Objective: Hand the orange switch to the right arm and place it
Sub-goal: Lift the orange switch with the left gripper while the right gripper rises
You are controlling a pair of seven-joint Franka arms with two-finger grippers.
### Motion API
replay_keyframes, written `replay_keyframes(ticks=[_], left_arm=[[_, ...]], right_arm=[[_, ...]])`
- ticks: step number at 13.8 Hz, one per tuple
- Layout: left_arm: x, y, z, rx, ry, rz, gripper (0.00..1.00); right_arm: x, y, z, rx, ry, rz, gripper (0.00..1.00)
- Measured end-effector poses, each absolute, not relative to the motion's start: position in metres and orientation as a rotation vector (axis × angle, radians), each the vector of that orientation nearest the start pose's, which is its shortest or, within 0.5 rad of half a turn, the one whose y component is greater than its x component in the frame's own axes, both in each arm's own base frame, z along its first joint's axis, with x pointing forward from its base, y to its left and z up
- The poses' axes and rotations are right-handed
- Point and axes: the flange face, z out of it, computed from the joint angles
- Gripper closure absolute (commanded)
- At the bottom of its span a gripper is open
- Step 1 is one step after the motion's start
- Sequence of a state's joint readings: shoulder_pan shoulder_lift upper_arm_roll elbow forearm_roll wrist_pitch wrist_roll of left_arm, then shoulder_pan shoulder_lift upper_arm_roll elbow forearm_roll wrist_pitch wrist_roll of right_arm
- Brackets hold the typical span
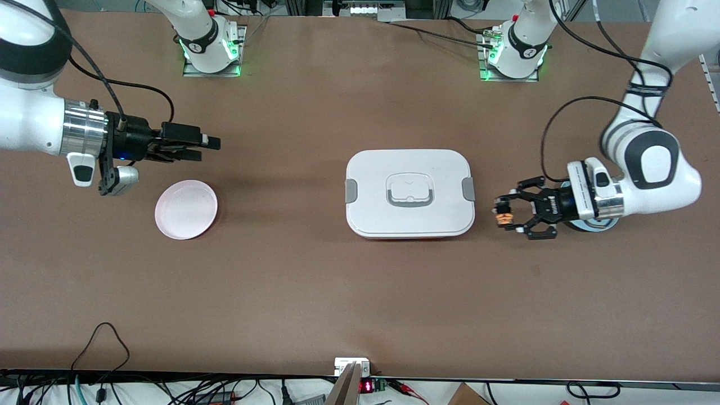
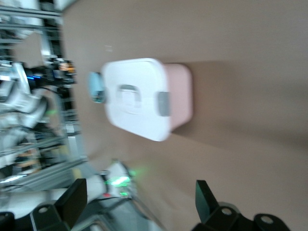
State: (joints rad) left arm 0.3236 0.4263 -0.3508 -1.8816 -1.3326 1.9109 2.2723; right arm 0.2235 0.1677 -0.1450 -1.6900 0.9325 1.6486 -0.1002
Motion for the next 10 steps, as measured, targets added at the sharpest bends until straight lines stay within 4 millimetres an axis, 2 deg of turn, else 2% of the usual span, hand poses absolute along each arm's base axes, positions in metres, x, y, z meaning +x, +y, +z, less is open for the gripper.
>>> replay_keyframes(ticks=[2, 5, 8, 10], left_arm=[[0.620, -0.139, 0.341, 1.419, -1.212, 1.175, 1.00], [0.610, -0.237, 0.375, 1.404, -1.041, 1.062, 1.00], [0.608, -0.296, 0.412, 1.436, -1.019, 1.074, 1.00], [0.601, -0.328, 0.424, 1.464, -0.982, 1.097, 1.00]], right_arm=[[0.600, 0.143, 0.507, -2.105, 0.027, 0.228, 0.00], [0.608, 0.164, 0.485, -1.951, 0.008, 0.234, 0.00], [0.610, 0.184, 0.468, -1.859, -0.007, 0.249, 0.00], [0.611, 0.197, 0.456, -1.785, -0.036, 0.253, 0.00]])
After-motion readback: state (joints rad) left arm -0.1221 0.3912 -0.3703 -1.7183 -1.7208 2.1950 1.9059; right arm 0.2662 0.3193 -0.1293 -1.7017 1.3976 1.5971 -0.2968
